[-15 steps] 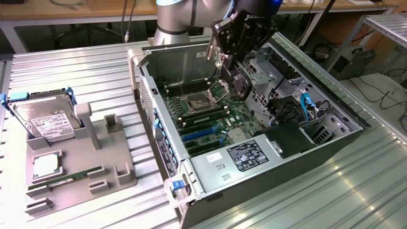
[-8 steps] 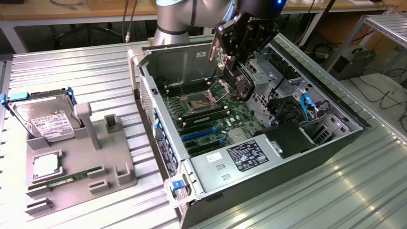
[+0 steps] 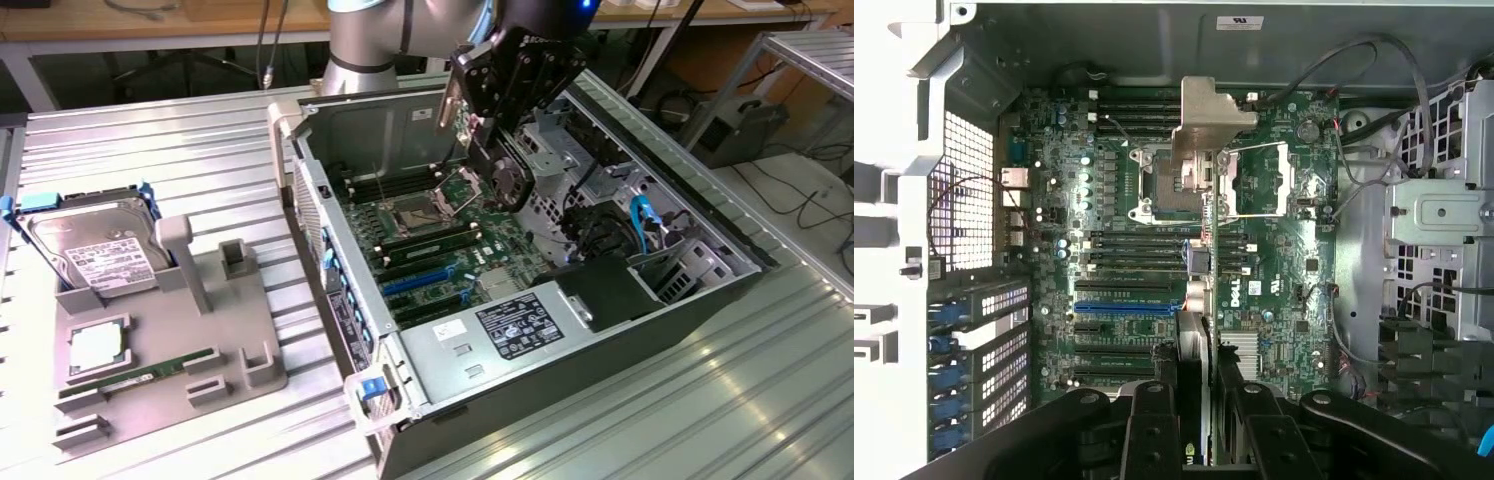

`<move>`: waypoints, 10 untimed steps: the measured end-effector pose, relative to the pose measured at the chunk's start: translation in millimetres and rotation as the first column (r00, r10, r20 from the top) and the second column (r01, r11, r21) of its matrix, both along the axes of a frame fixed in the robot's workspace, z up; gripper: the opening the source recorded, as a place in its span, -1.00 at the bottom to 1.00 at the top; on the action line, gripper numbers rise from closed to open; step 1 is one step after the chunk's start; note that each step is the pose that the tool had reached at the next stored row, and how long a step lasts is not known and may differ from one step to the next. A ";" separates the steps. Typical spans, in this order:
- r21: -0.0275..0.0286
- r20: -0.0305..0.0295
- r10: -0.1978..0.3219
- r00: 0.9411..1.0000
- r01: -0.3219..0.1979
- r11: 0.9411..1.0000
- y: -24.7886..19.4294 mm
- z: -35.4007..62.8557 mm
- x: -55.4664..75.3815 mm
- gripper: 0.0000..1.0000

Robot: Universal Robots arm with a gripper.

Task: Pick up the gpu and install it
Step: 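Insert the gpu into the slot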

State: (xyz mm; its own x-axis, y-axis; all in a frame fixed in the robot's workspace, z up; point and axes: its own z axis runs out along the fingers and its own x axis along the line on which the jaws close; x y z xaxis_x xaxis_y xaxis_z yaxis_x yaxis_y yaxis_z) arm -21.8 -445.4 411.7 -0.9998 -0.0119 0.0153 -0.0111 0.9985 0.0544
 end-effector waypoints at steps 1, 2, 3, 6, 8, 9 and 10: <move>0.000 0.000 0.000 1.000 0.000 1.000 0.1 -0.3 0.0 -0.47; 0.000 0.006 0.000 1.000 0.000 1.000 0.0 -0.5 -0.5 -0.47; 0.000 0.011 0.009 1.000 -0.009 1.000 0.0 -0.7 -0.5 -0.47; 0.000 0.015 0.060 0.998 -0.060 0.998 0.0 -1.9 -0.5 -0.47; 0.000 0.016 0.098 0.995 -0.098 0.995 0.0 -3.1 -0.6 -0.47; 0.000 0.016 0.119 0.993 -0.119 0.993 0.0 -3.9 -0.6 -0.47; 0.000 0.017 0.137 0.990 -0.137 0.991 0.0 -4.7 -0.6 -0.47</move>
State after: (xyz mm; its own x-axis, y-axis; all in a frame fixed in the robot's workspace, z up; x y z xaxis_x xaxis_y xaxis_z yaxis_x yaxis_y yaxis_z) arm -22.3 -445.4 407.0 -0.9889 -0.1484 -0.0013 -0.1483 0.9875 0.0539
